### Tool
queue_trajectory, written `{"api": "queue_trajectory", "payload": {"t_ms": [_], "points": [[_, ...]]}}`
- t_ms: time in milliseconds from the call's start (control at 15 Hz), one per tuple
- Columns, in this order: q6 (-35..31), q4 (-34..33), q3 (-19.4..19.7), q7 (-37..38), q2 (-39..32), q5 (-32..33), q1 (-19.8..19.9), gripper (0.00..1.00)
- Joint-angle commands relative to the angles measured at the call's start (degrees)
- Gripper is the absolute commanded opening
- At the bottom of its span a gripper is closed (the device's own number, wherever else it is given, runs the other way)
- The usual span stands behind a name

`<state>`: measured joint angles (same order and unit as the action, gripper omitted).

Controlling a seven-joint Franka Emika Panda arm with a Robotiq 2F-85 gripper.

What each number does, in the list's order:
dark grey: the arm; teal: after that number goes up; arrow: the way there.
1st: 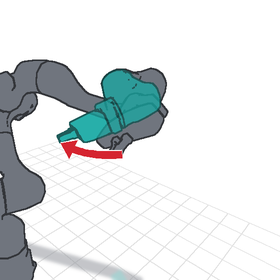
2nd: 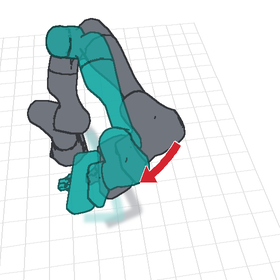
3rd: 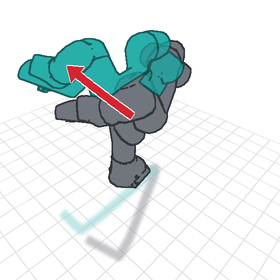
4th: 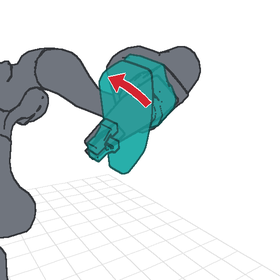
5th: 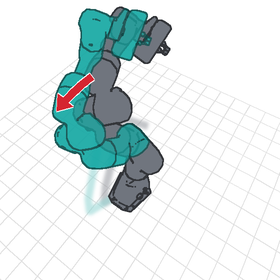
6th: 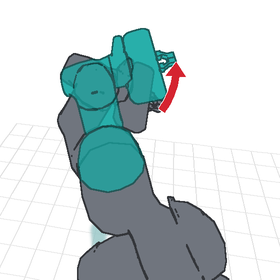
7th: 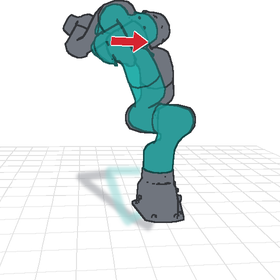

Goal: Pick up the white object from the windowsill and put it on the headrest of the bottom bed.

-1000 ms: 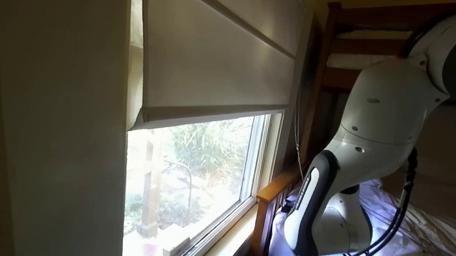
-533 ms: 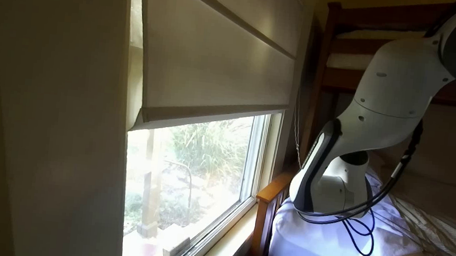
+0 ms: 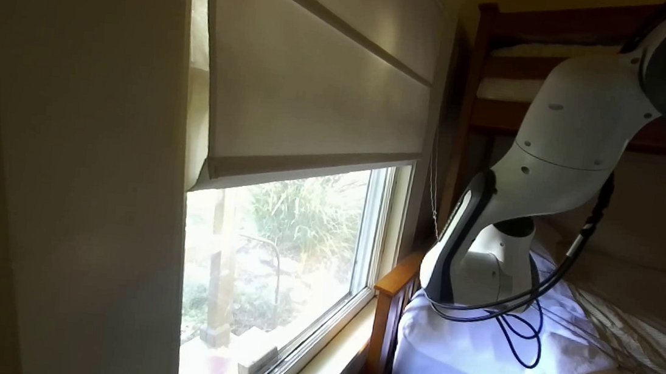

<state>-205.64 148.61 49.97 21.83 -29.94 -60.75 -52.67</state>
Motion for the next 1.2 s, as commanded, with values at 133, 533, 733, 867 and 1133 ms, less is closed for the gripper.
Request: {"api": "queue_trajectory", "payload": {"t_ms": [133,533,733,867,1133], "points": [[5.3,-5.6,5.7,-10.0,-2.8,5.5,1.5,0.42],[4.3,-5.5,5.6,-13.2,-1.8,14.3,5.9,0.67],[4.3,-5.5,5.4,-13.2,-1.9,14.3,5.8,0.42],[3.8,-7.2,4.5,-13.8,-2.9,16.3,7.3,0.42],[4.6,-12.5,2.7,-16.9,-3.8,24.8,11.9,0.42]]}}
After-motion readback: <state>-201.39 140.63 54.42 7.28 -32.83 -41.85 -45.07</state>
